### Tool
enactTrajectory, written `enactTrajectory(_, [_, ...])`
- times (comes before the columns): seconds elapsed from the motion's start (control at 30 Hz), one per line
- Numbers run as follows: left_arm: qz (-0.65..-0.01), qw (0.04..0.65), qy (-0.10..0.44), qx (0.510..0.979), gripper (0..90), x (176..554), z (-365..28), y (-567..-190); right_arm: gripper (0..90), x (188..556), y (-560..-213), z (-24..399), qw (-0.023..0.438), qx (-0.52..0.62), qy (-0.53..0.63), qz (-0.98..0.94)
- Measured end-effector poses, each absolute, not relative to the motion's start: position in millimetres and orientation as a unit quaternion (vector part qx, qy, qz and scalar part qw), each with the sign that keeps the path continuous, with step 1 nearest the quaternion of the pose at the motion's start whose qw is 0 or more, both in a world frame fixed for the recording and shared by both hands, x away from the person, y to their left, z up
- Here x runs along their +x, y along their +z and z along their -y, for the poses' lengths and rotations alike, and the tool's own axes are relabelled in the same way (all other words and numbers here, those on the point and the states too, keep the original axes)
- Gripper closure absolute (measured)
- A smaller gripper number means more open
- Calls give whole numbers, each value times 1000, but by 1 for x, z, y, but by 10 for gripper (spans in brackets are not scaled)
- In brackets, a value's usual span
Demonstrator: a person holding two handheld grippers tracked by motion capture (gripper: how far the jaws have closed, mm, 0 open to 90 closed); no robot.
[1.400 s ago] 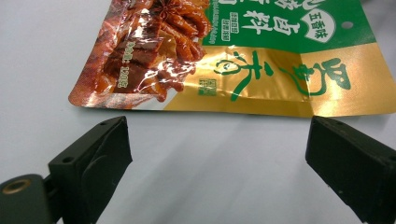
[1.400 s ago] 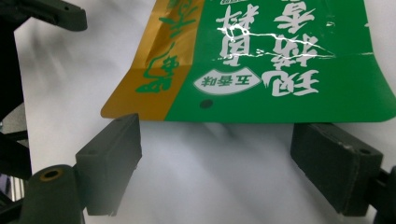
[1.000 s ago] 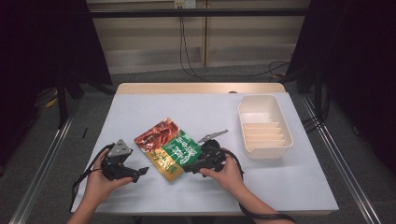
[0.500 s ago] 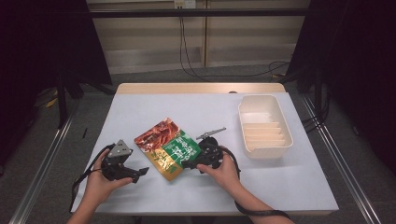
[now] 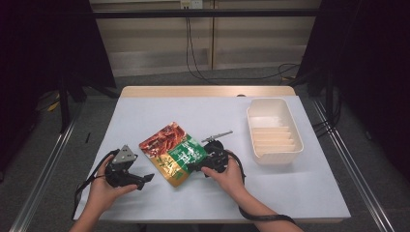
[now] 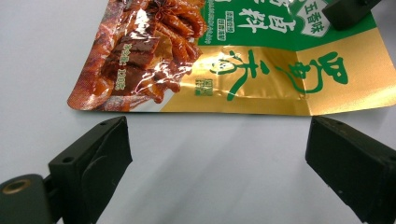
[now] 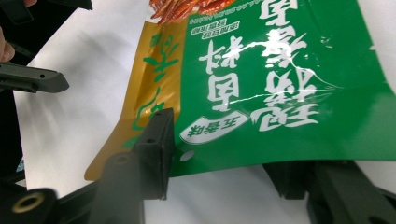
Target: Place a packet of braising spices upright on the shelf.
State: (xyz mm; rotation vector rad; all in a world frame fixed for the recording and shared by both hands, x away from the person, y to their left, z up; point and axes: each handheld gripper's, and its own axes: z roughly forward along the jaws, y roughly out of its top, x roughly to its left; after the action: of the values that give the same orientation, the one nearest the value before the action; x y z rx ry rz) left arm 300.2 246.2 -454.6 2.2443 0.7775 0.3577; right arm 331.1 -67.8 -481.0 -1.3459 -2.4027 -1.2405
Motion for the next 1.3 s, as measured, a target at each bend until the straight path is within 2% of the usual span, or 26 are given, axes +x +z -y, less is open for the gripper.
enactTrajectory(0.23, [-303, 359, 142, 871, 69, 300, -246, -455, 606, 333, -481, 67, 64, -452, -409, 790])
enactTrajectory(0.3, [-303, 355, 144, 872, 68, 300, -246, -454, 661, 335, -480, 69, 62, -457, -406, 789])
enactTrajectory(0.47, [-301, 357, 141, 873, 69, 300, -246, -455, 712, 338, -478, 72, 60, -463, -406, 785])
enactTrajectory(0.77, [-304, 361, 139, 870, 69, 300, -247, -454, 881, 345, -466, 77, 54, -462, -399, 790])
enactTrajectory(1.3, [-304, 362, 140, 870, 69, 300, -248, -453, 900, 361, -425, 77, 56, -443, -360, 819])
